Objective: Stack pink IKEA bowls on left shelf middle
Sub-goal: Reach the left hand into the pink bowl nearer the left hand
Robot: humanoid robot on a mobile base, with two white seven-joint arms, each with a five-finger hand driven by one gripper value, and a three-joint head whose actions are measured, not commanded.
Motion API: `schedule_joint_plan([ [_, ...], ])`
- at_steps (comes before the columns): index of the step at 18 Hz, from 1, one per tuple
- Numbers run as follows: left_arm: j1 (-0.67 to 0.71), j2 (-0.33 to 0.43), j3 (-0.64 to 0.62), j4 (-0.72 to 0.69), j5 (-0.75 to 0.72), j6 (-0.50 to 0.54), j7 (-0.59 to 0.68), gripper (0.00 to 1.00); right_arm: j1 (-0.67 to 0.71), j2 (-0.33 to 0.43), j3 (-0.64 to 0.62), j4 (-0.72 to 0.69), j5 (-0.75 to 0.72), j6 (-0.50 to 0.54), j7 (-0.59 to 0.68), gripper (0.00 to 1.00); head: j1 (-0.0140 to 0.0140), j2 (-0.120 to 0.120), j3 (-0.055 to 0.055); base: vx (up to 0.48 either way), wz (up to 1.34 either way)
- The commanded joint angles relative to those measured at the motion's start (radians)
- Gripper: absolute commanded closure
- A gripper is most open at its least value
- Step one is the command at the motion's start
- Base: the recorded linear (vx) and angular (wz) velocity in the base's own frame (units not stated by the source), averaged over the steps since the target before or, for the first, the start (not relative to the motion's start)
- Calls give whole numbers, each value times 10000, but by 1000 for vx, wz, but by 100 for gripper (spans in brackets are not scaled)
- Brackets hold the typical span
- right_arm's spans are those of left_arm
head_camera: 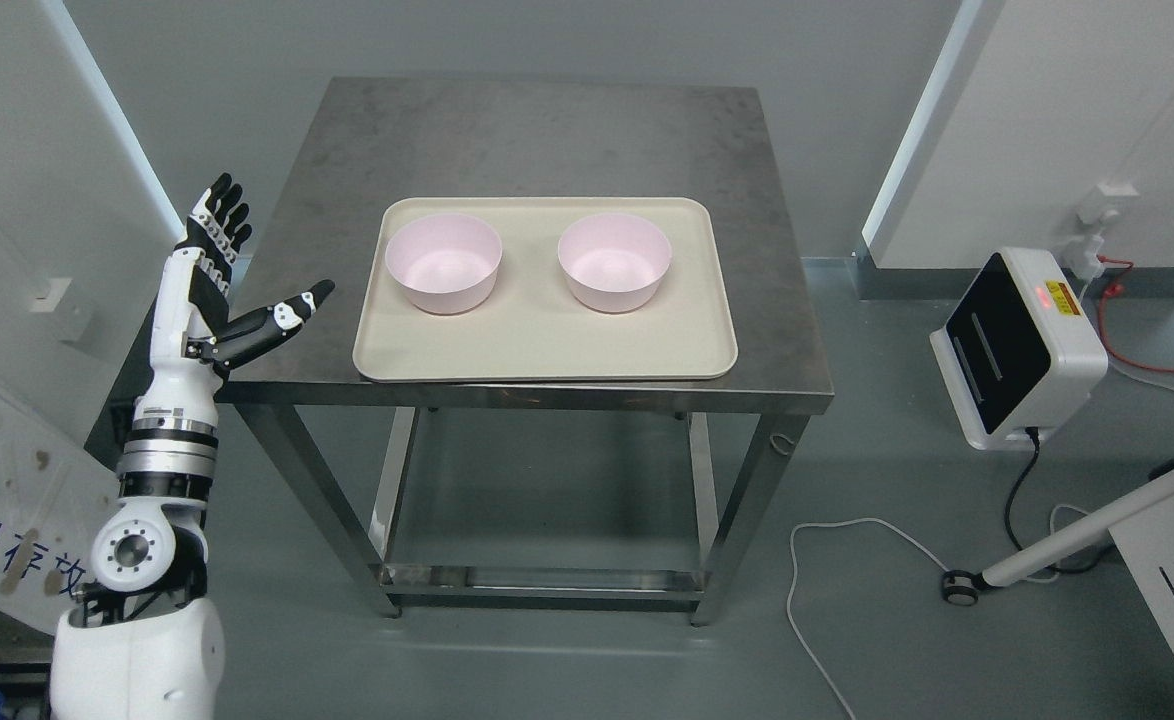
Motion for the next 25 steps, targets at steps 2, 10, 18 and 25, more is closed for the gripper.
schedule_joint_plan([
  [2, -214, 175, -121, 6, 0, 241, 0, 0, 0, -175, -92, 0, 77, 8, 5, 0, 0, 0, 0, 73, 0],
  [10, -2436, 1146, -1514, 1689, -152, 625, -1805, 0, 0, -175, -92, 0, 77, 8, 5, 0, 0, 0, 0, 74, -3],
  [18, -4031, 3099, -3617, 4620, -3879, 1053, -2912, 1, 0, -175, -107, 0, 77, 8, 5, 0, 0, 0, 0, 27, -8],
  [25, -4878, 2364, -4646, 5513, -3880, 2450, -3527, 7, 0, -175, -92, 0, 77, 8, 5, 0, 0, 0, 0, 0, 0],
])
